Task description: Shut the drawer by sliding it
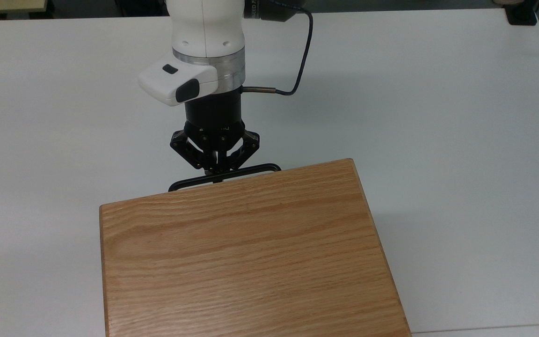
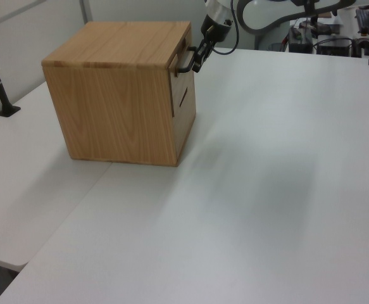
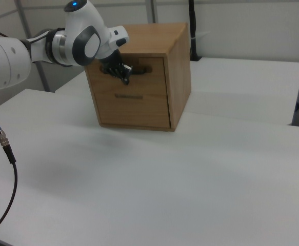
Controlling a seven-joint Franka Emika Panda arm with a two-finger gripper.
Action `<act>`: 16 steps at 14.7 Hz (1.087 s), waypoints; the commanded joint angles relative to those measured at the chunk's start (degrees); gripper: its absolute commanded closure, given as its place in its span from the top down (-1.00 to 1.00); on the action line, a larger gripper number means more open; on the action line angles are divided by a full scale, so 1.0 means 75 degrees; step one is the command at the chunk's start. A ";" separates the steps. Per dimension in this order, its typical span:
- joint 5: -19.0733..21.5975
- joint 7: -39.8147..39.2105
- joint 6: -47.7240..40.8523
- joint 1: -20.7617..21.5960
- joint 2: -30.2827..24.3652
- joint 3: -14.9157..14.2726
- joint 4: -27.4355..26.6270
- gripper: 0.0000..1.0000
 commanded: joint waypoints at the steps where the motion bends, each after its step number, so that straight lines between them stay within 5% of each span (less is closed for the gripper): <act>1: 0.0058 0.0277 -0.0138 0.0174 -0.0378 -0.0343 -0.0043 -1.00; 6: 0.0047 0.0230 -0.3032 0.0104 -0.1797 -0.0485 -0.0887 -1.00; 10: 0.0082 0.0207 -0.3867 0.0045 -0.2723 -0.0602 -0.1672 -0.72; 12: 0.0094 0.0195 -0.3961 -0.0048 -0.3145 -0.0614 -0.2024 -0.33; 14: 0.0094 0.0183 -0.4241 -0.0142 -0.3474 -0.0614 -0.2271 0.78; 15: 0.0094 0.0172 -0.4475 -0.0142 -0.3603 -0.0614 -0.2272 1.00; 16: 0.0094 0.0183 -0.4500 -0.0166 -0.3639 -0.0626 -0.2272 1.00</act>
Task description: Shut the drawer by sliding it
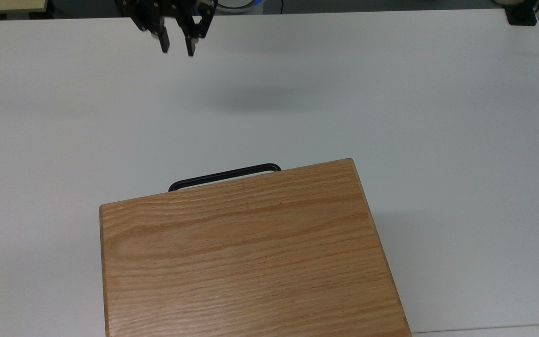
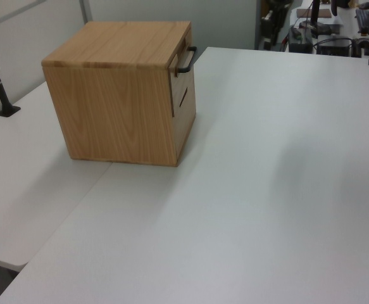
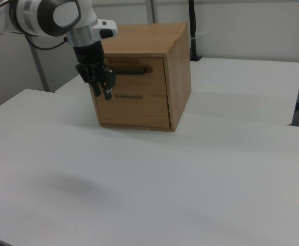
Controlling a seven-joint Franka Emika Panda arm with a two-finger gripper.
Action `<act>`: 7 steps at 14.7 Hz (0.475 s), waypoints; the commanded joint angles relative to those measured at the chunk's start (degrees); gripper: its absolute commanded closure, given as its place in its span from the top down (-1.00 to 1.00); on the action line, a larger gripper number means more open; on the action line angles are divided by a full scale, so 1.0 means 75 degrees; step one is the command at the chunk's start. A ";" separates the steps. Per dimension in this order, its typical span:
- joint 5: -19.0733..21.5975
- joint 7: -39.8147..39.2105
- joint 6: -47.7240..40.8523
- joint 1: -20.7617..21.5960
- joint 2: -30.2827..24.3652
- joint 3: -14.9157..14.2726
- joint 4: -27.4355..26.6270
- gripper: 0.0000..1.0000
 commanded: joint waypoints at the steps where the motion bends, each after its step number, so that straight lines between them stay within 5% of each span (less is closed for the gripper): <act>1: 0.0093 0.0040 -0.0227 -0.0040 -0.0620 -0.0039 -0.0482 1.00; 7: 0.0105 -0.0007 -0.0251 -0.0134 -0.0714 -0.0039 -0.0599 1.00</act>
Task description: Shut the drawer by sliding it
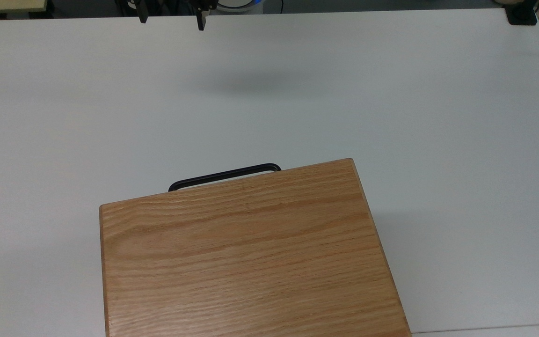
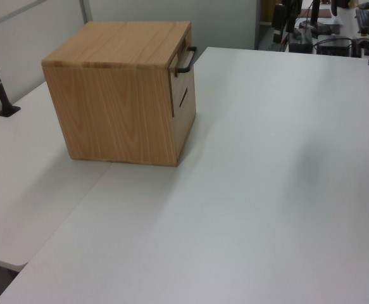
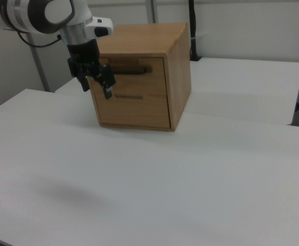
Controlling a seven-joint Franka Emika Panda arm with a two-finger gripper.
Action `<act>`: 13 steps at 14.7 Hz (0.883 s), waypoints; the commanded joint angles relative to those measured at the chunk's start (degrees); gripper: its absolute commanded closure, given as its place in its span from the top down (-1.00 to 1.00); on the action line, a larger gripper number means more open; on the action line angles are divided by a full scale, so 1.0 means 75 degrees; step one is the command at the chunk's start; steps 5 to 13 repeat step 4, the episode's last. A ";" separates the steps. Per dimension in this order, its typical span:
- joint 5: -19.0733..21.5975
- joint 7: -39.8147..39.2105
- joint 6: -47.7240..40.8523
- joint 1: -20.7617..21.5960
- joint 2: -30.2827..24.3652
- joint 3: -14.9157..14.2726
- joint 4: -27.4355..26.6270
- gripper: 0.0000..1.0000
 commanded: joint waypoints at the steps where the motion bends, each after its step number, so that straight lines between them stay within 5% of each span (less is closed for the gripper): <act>1: 0.0105 0.0012 -0.0044 -0.0054 -0.0227 -0.0038 -0.0273 1.00; 13: 0.0116 0.0012 -0.0055 -0.0077 -0.0180 -0.0038 -0.0238 1.00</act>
